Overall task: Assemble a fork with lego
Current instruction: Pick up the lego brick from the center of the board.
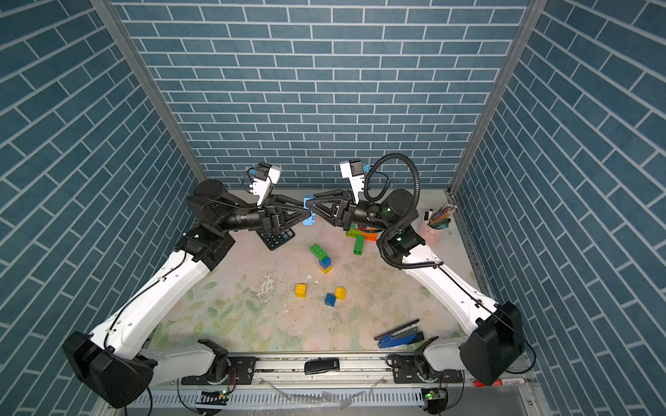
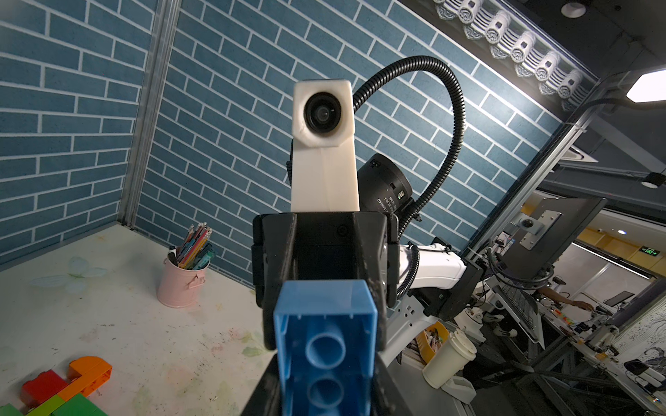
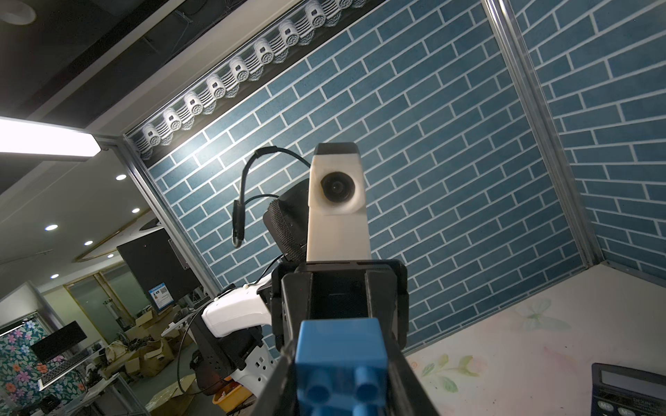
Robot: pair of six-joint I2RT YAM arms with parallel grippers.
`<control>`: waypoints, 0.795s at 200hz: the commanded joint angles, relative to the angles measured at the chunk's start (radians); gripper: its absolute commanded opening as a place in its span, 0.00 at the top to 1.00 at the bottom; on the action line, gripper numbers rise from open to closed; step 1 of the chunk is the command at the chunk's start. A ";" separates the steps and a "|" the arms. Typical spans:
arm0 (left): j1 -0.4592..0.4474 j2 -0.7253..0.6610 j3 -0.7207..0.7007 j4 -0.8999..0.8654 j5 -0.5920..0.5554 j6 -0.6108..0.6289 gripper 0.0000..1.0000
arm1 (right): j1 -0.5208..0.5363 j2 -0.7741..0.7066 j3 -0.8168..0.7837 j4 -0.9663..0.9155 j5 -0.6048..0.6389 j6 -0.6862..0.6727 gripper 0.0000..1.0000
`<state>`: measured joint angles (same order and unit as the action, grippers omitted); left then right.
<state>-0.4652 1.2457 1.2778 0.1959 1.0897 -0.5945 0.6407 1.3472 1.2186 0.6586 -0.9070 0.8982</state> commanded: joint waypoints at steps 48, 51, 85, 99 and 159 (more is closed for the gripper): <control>0.002 -0.014 -0.038 0.005 -0.007 0.033 0.19 | -0.004 -0.096 0.020 -0.353 0.156 -0.219 0.90; 0.003 -0.018 -0.044 -0.003 -0.013 0.038 0.18 | -0.004 -0.102 0.027 -0.414 0.190 -0.254 0.90; 0.059 -0.070 -0.151 -0.147 -0.162 0.115 0.10 | 0.008 -0.093 0.107 -1.033 0.627 -0.529 1.00; 0.087 -0.078 -0.213 -0.207 -0.274 0.134 0.13 | 0.028 -0.045 0.132 -1.225 0.786 -0.574 1.00; 0.107 0.053 -0.440 -0.214 -0.573 0.090 0.26 | 0.152 0.158 0.201 -1.680 0.997 -0.578 1.00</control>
<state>-0.3656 1.2282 0.8894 -0.0322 0.6422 -0.4854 0.7574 1.4891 1.4193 -0.7620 -0.0120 0.3668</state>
